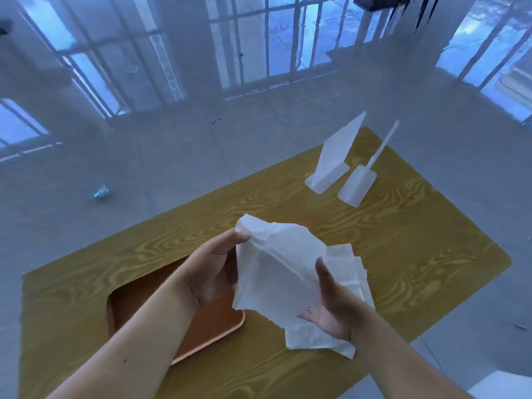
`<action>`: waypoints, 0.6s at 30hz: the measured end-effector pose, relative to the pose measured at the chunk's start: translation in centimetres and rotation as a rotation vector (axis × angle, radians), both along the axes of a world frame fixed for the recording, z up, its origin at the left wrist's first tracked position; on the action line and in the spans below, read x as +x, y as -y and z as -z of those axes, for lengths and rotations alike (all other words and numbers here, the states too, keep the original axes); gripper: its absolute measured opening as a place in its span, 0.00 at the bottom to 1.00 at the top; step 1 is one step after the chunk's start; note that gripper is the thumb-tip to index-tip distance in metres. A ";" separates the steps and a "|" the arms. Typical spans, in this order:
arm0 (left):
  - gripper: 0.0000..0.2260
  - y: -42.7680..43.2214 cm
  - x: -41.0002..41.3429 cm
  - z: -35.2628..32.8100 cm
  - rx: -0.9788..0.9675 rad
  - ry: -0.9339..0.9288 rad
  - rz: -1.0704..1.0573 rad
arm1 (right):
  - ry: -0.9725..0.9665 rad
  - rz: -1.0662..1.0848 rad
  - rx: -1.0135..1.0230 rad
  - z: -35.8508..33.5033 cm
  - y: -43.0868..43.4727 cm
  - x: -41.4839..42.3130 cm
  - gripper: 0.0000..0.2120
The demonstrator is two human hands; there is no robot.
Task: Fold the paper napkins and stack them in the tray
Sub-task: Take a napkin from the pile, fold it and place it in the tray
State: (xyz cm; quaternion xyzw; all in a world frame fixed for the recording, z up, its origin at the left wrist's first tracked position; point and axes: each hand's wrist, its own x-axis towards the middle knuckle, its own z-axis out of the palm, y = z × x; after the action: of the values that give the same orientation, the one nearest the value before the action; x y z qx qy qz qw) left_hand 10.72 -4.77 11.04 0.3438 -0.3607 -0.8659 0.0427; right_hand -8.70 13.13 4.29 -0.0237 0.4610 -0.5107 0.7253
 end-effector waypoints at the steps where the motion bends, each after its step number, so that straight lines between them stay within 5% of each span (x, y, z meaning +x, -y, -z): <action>1: 0.24 0.6 1.3 -0.1 0.008 0.005 -0.049 | 0.037 -0.025 -0.067 -0.6 1.1 0.9 0.44; 6: 0.24 2.5 7.3 -0.1 -0.081 0.080 -0.299 | -0.112 -0.081 -0.142 -3.1 6.7 3.8 0.23; 9: 0.12 3.0 9.5 0.1 -0.154 0.131 -0.430 | -0.272 -0.151 -0.110 -4.2 9.1 5.0 0.10; 11: 0.03 3.0 10.5 0.4 -0.190 0.209 -0.464 | -0.367 -0.218 -0.083 -4.8 10.2 5.7 0.08; 18: 0.04 2.8 12.7 1.6 -0.235 0.353 -0.510 | -0.374 -0.404 -0.044 -5.7 12.1 5.4 0.13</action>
State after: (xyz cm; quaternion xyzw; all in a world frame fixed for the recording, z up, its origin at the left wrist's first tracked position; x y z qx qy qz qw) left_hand 23.39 -7.61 9.43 0.5603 -0.3623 -0.7070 0.2344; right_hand -3.30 1.07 9.98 -0.2246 0.5616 -0.3526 0.7141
